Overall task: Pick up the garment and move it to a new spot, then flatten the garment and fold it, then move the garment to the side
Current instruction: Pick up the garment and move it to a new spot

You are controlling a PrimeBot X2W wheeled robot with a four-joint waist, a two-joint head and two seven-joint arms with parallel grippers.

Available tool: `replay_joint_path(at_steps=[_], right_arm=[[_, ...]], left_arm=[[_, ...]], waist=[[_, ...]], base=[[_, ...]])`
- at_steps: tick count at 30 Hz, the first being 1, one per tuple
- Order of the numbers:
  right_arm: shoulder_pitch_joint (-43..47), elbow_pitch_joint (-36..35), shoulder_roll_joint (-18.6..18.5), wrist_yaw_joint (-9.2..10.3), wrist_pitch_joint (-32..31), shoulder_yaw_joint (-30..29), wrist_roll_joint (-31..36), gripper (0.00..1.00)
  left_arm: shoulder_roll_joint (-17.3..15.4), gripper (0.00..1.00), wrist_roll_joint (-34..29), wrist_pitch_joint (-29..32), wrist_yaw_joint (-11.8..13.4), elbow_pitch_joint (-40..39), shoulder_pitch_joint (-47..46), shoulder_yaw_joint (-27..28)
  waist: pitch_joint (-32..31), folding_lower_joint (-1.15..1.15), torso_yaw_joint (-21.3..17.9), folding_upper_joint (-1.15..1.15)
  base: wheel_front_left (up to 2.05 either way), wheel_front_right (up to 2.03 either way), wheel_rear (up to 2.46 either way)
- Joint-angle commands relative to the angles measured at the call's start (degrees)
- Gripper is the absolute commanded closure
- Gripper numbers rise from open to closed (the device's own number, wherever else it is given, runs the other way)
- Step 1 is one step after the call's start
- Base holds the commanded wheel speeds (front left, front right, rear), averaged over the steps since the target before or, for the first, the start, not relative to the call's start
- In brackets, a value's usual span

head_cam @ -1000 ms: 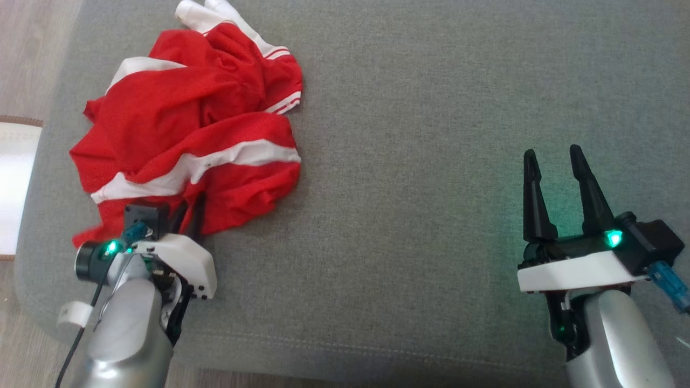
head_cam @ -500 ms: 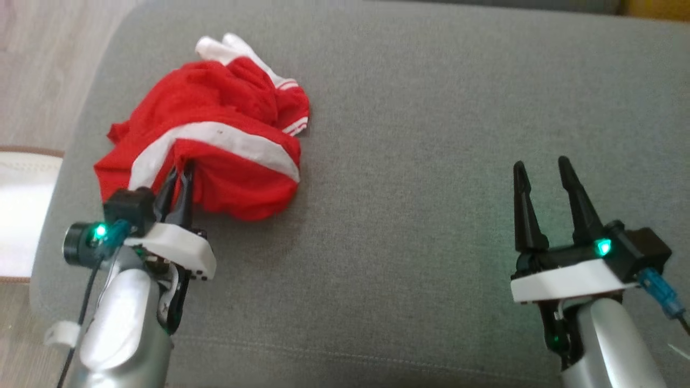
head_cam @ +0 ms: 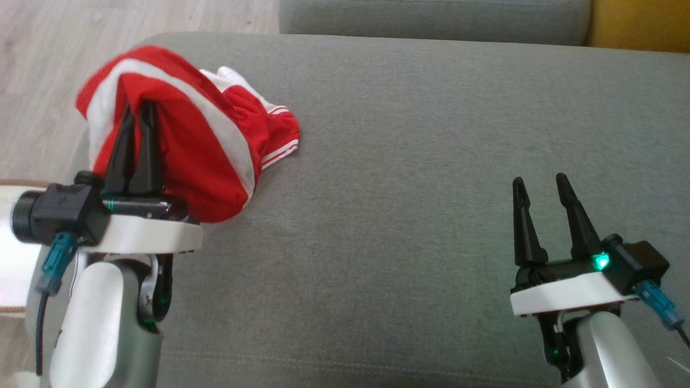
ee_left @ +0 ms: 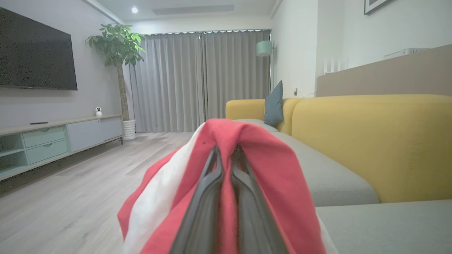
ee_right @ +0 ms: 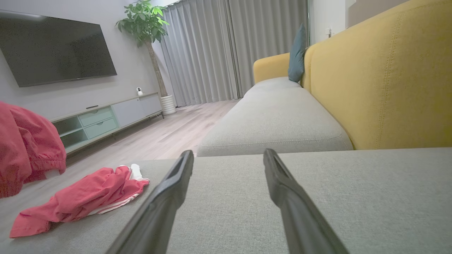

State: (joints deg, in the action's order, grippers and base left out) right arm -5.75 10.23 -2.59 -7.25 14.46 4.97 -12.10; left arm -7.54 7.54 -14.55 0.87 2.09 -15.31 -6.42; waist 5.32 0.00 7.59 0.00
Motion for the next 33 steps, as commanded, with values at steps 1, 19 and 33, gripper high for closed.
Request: replay_joint_path(at_steps=[1,19,33], right_arm=[[-0.8,-2.0,-0.3,-0.24,0.5,1.3,-0.3,0.00],[-4.2,-7.6,-0.3,-0.24,0.5,-0.3,-1.8,0.00],[-5.1,-12.9,-0.3,-0.24,0.5,-0.7,-5.5,0.00]], left_arm=[[-0.8,1.00,-0.6,-0.4,0.3,-3.7,-1.9,2.2],[2.8,1.00,-2.7,0.4,-2.8,-2.3,-9.7,-9.3],[2.8,0.00,-5.1,-0.2,-1.6,17.8,-22.5,-10.1]], waist=[[-0.1,0.00,-0.9,0.00],[5.8,0.00,-19.0,0.00],[13.6,0.00,-29.2,0.00]], base=[[0.00,0.00,0.00],[0.00,0.00,0.00],[0.00,0.00,0.00]])
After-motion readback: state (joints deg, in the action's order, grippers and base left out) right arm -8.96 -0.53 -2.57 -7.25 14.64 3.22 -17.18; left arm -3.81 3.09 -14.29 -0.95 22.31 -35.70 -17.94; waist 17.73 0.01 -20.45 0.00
